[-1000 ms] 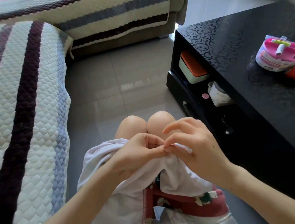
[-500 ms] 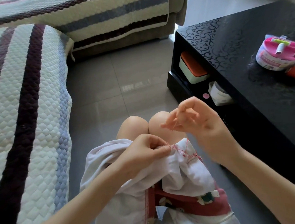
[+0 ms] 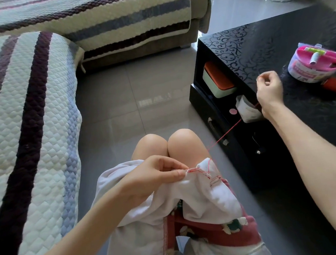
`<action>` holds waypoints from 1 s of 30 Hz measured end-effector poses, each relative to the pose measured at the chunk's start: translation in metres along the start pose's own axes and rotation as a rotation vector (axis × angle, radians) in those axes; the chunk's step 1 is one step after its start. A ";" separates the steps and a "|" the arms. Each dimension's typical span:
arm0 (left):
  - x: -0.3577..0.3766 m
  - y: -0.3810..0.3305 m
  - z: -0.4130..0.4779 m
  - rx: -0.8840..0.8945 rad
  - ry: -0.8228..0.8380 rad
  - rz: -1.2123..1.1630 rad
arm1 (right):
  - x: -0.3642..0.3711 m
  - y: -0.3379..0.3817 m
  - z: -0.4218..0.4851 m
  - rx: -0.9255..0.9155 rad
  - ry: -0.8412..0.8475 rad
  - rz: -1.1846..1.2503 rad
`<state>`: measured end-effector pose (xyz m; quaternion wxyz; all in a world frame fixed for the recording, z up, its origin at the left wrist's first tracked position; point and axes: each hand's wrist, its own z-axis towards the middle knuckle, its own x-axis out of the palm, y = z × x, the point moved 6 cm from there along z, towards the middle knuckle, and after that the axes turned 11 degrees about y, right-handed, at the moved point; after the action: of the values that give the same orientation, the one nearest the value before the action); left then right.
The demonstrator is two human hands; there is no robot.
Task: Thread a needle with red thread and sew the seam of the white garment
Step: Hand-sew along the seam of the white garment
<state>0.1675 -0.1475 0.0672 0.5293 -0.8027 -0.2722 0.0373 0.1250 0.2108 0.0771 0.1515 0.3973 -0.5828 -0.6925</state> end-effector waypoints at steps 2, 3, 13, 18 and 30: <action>0.000 -0.002 -0.002 0.012 -0.006 -0.004 | -0.001 -0.010 0.003 0.050 0.014 -0.273; -0.001 -0.003 -0.002 0.016 -0.009 -0.002 | 0.011 -0.009 -0.003 0.047 0.114 -0.348; 0.003 -0.017 -0.001 0.033 -0.016 0.103 | 0.101 0.052 -0.187 -0.086 1.337 -0.154; 0.004 -0.020 -0.002 0.032 -0.024 0.152 | 0.099 0.060 -0.189 -0.105 1.329 -0.070; 0.006 -0.019 -0.008 0.023 -0.012 0.092 | 0.073 -0.003 -0.096 -0.178 0.545 -0.625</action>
<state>0.1675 -0.1456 0.0881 0.5346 -0.8080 -0.2378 0.0693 0.1486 0.0968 0.0465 0.1168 0.7089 -0.3107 -0.6223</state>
